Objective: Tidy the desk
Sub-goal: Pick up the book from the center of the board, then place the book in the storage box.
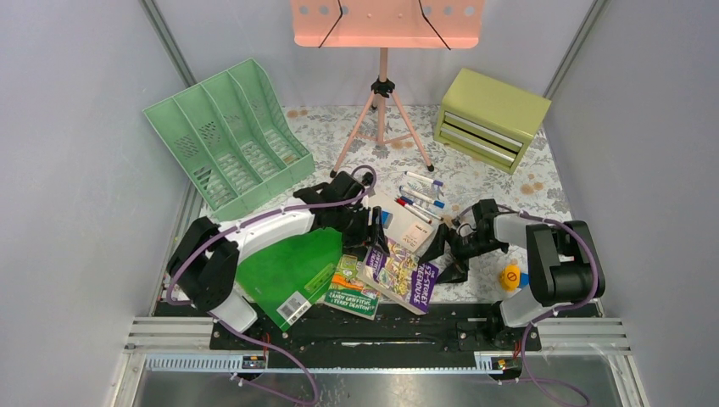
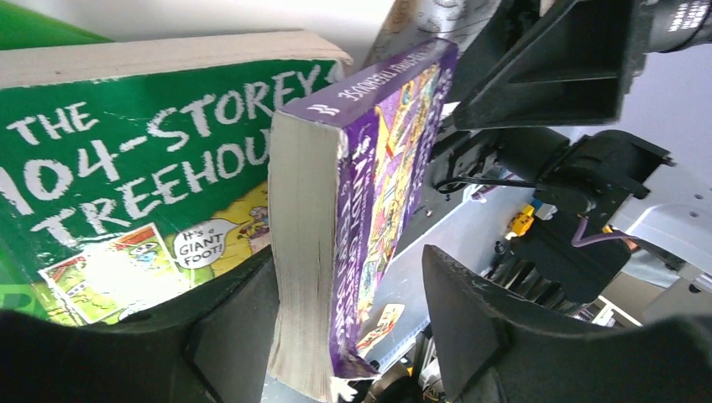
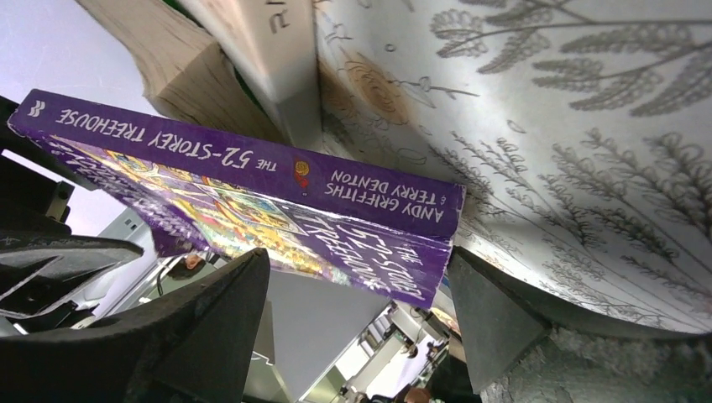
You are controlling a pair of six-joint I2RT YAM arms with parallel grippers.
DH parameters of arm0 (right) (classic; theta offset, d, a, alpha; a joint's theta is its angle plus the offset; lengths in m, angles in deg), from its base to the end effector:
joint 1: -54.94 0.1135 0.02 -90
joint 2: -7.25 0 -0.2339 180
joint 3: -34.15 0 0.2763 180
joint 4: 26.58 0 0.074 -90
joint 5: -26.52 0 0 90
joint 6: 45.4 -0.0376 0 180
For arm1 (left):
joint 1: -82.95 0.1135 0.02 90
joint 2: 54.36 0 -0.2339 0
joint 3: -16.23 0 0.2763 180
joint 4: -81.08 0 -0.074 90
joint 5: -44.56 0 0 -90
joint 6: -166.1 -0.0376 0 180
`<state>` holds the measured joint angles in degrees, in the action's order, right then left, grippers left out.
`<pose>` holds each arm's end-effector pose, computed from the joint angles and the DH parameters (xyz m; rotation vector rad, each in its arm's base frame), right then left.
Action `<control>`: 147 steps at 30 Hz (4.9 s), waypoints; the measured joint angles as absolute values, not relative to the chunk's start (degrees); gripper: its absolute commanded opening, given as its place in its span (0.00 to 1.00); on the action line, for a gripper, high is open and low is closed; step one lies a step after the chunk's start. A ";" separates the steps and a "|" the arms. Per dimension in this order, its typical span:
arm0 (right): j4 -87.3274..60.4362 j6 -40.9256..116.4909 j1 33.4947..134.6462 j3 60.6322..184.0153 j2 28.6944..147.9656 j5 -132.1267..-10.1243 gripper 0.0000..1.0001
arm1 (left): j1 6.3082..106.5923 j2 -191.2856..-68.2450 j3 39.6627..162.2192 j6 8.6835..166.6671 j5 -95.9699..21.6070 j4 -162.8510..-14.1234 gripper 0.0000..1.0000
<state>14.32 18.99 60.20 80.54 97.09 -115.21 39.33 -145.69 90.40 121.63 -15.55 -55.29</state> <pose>0.2258 0.0504 0.0606 -0.4132 -2.6679 -1.2968 0.2343 -0.2491 0.1728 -0.1551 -2.9372 1.0945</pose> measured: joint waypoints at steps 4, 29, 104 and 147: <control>13.66 18.47 60.20 80.51 94.84 -115.58 0.84 | 39.40 -144.16 90.18 123.73 -14.15 -57.94 0.54; 24.77 19.73 60.20 90.94 80.22 -111.03 0.99 | 39.38 -137.16 97.81 119.51 -23.31 -50.00 0.00; -39.10 -28.35 62.52 97.30 76.37 -127.10 0.00 | 55.95 -116.77 90.94 134.66 -12.80 -71.38 0.73; -17.16 -17.36 62.52 95.77 74.36 -120.87 0.81 | 51.71 -115.83 87.12 134.36 -13.32 -73.35 0.00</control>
<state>-17.16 -17.36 62.52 95.77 74.36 -120.87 51.71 -115.83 87.12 134.36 -13.32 -73.35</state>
